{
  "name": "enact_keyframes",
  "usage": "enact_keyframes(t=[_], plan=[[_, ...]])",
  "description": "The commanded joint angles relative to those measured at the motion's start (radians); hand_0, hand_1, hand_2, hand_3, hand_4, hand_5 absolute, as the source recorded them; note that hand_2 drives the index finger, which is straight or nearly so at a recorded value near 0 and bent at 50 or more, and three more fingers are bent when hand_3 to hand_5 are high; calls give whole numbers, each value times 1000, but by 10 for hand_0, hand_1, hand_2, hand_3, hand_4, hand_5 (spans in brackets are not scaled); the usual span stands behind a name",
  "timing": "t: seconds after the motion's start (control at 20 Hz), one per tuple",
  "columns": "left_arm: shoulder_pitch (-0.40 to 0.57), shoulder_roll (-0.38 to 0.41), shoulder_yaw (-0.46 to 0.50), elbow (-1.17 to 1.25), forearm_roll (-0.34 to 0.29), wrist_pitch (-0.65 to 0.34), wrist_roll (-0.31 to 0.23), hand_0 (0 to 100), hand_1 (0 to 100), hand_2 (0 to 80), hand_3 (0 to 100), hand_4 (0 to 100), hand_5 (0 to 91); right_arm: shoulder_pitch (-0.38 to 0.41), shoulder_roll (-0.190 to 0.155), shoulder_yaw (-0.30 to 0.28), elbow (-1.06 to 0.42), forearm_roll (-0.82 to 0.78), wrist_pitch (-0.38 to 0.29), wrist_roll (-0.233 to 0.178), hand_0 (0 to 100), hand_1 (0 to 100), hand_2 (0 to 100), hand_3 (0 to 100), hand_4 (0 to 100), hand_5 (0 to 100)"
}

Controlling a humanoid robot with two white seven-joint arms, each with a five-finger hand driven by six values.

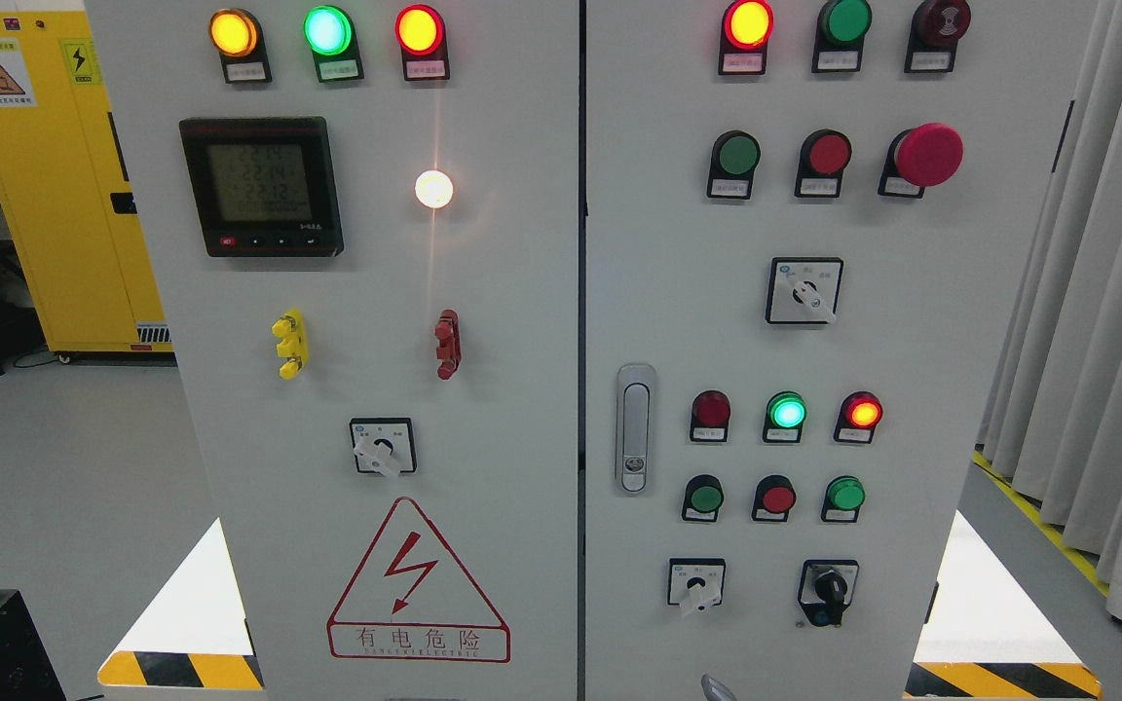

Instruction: Press green start button

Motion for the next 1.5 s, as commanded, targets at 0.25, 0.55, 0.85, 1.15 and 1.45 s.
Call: enact_keyframes(t=[0.25,0.55,0.85,1.15,1.45], plan=[[0,-1,0,0,0,1,0,120,556,0,0,0,0,-17,34,-12,1,1,2,-17,610,701,0,27,92,9],[0,-1,0,0,0,1,0,120,556,0,0,0,0,-17,34,-12,1,1,2,-17,603,700,0,26,94,9],[-1,1,0,0,0,1,0,120,556,0,0,0,0,-40,34,-25,-8,19,46,-14,543,716,0,143,250,103],[0,-1,0,0,-1,1,0,120,556,0,0,0,0,-45,46,-132,-39,374,30,-78,496,786,0,656,805,760],[0,-1,0,0,0,1,0,120,556,0,0,0,0,-102,64,-210,-91,738,26,-98,476,816,0,847,931,950]])
